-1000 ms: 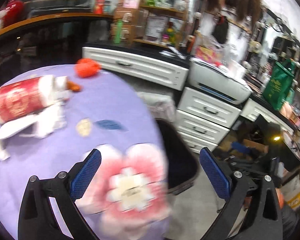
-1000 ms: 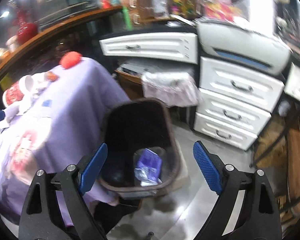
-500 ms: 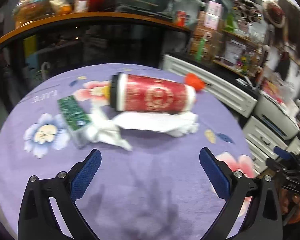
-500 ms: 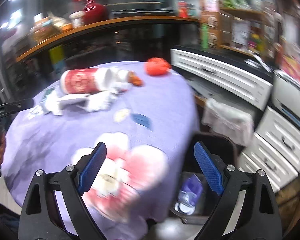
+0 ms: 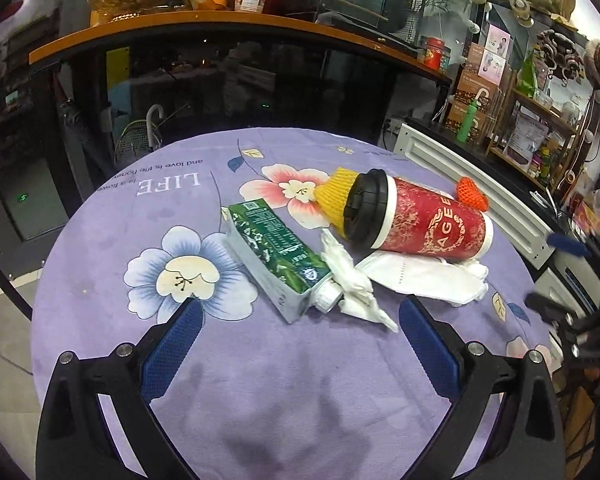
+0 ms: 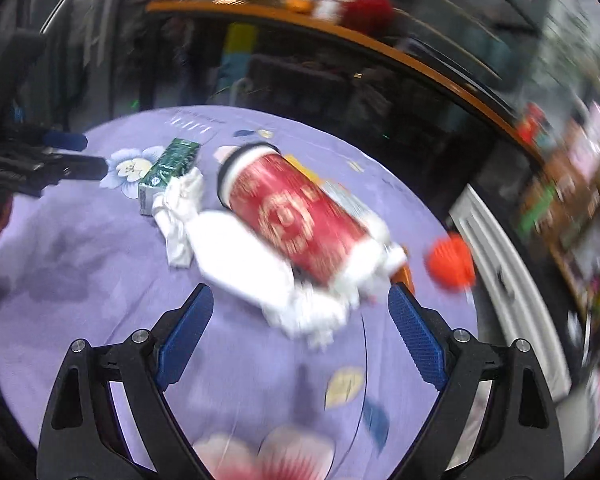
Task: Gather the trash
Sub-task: 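Move both tools back over the table, then grasp the red AGEE coffee cup with the right tool while the left tool grasps the green carton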
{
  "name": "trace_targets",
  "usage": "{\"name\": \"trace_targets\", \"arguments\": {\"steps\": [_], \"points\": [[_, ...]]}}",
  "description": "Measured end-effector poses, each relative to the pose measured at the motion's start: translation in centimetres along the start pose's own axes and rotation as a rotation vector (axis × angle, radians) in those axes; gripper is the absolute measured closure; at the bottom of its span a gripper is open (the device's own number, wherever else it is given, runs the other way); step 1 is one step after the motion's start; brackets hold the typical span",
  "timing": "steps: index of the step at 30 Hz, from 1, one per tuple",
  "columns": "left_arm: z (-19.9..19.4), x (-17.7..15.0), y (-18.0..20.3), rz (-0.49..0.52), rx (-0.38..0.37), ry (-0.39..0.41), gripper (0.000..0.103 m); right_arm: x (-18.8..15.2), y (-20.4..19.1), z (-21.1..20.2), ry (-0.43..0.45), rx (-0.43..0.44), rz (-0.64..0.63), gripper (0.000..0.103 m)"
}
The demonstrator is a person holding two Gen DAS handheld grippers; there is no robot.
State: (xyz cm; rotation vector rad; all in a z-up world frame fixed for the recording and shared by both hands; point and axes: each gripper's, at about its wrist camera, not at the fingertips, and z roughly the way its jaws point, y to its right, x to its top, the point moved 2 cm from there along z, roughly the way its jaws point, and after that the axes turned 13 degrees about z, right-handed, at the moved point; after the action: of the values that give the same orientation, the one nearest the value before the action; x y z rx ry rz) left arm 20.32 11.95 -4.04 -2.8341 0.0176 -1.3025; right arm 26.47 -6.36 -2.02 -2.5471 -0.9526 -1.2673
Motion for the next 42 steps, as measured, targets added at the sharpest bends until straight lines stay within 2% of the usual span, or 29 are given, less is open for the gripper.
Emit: {"name": "trace_targets", "arguments": {"steps": [5, 12, 19, 21, 24, 30, 37, 42], "points": [[0.6, -0.6, -1.0, 0.031, -0.010, -0.023, 0.006, 3.9, -1.9, 4.0, -0.040, -0.012, -0.168, 0.015], [1.5, -0.8, -2.8, -0.001, -0.044, -0.025, 0.006, 6.7, -3.1, 9.5, -0.165, -0.009, -0.368, 0.015], [2.9, -0.8, -3.0, 0.004, -0.061, -0.041, 0.006, 6.3, -4.1, 13.6, -0.262, -0.012, -0.503, 0.017], [3.4, -0.8, -3.2, -0.002, -0.067, -0.049, 0.006, 6.0, -4.5, 14.4, -0.271, -0.021, -0.529, 0.022], [4.0, -0.9, -3.4, -0.007, -0.071, -0.059, 0.006, 5.6, -4.8, 14.8, -0.251, -0.038, -0.542, 0.022], [5.0, -0.8, -3.9, -0.052, -0.098, -0.084, 0.006, 5.9, -4.2, 13.2, -0.190, -0.043, -0.491, 0.023], [6.4, 2.4, -4.6, -0.111, -0.129, -0.093, 0.006, 6.7, -3.6, 8.3, -0.050, -0.050, -0.396, 0.023], [9.3, 4.9, -4.7, -0.105, -0.067, -0.146, 0.008, 7.0, -2.7, 5.2, 0.038, -0.061, -0.319, 0.024]]}}
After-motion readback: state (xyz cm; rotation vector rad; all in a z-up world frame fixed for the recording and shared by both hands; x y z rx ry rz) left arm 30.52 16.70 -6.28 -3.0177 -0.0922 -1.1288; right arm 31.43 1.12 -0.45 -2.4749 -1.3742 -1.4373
